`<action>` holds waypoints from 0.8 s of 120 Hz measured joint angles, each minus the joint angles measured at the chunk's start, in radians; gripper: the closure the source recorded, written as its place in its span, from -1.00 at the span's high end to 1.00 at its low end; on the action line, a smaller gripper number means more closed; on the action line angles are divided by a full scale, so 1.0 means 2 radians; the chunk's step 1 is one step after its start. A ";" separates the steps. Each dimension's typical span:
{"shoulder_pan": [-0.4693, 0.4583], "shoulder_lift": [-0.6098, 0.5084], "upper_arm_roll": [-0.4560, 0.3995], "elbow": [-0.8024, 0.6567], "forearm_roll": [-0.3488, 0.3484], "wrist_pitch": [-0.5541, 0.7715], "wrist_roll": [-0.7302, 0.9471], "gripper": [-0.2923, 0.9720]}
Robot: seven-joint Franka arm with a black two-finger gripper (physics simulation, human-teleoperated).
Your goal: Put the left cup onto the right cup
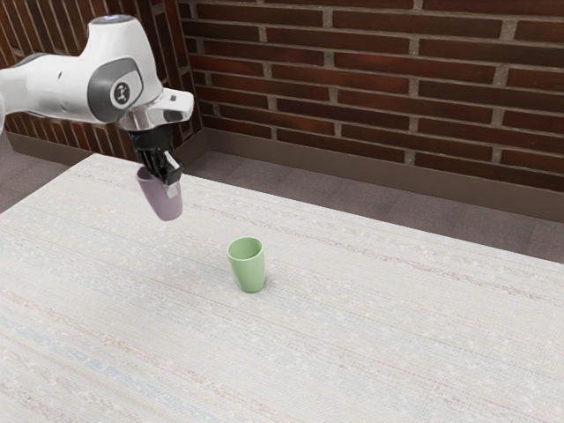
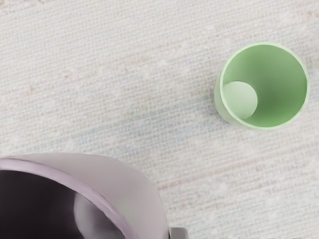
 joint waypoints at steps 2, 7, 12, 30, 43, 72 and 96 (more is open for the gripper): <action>-0.001 0.000 -0.001 0.000 0.001 -0.001 -0.001 -0.70; -0.003 0.000 -0.003 0.001 0.002 -0.003 -0.005 -0.70; -0.004 0.001 -0.007 0.002 0.002 -0.005 -0.008 -0.70; -0.003 0.003 -0.024 0.008 0.004 -0.009 -0.018 -0.70; -0.004 0.007 -0.037 0.017 0.004 -0.011 -0.024 -0.70; -0.005 0.018 -0.064 0.023 0.004 -0.004 -0.036 -0.70; -0.004 0.034 -0.083 0.024 0.005 0.017 -0.047 -0.70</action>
